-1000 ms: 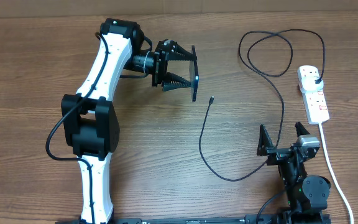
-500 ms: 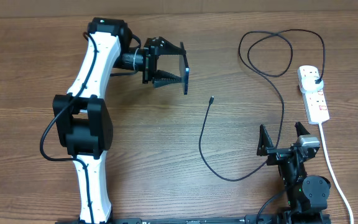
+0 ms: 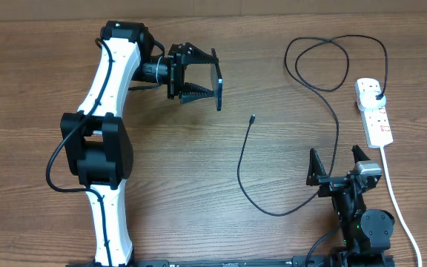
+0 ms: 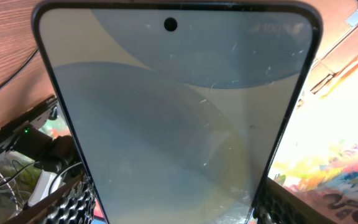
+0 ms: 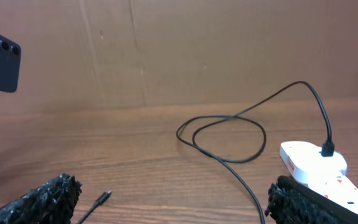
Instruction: Plug charger to phone and switch on socket
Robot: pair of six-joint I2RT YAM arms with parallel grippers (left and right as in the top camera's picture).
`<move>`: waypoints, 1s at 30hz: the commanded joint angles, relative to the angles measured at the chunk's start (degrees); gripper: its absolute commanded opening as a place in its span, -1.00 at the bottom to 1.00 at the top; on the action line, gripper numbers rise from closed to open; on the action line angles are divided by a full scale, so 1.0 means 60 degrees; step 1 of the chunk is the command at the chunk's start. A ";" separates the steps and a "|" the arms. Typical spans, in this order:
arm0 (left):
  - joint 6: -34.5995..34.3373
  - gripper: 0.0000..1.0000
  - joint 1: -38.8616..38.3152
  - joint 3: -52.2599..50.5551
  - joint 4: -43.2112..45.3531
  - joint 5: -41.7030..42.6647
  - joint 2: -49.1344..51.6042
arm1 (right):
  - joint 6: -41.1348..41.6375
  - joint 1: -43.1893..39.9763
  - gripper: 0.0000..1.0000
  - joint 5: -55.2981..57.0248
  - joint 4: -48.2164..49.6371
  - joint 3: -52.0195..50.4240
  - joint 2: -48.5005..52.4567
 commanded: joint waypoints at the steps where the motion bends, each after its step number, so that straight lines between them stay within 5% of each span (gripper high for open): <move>1: -0.0062 0.40 0.0004 0.0270 -0.0033 0.0535 -0.0160 | 0.0685 -0.0007 1.00 -0.1450 0.0248 -0.0095 -0.0084; 6: -0.0062 0.38 0.0004 0.0270 -0.0033 0.0535 -0.0160 | 0.3628 -0.0007 1.00 -0.5858 0.0270 -0.0098 -0.0076; 13: -0.0058 0.39 0.0004 0.0270 -0.0033 0.0535 -0.0160 | 0.5493 -0.0015 1.00 -0.6000 0.2867 0.0317 -0.0066; 19: -0.0062 0.39 0.0004 0.0270 -0.0033 0.0535 -0.0160 | 0.2987 -0.0568 1.00 -0.4750 -0.2055 0.4306 0.1523; 25: -0.0062 0.40 0.0004 0.0270 -0.0033 0.0535 -0.0160 | 0.1005 -0.0954 1.00 -0.4335 -0.8473 0.9362 0.5931; 30: -0.0062 0.40 0.0004 0.0270 -0.0033 0.0535 -0.0160 | 0.0998 -0.0954 1.00 -0.6149 -0.9588 1.0156 0.7548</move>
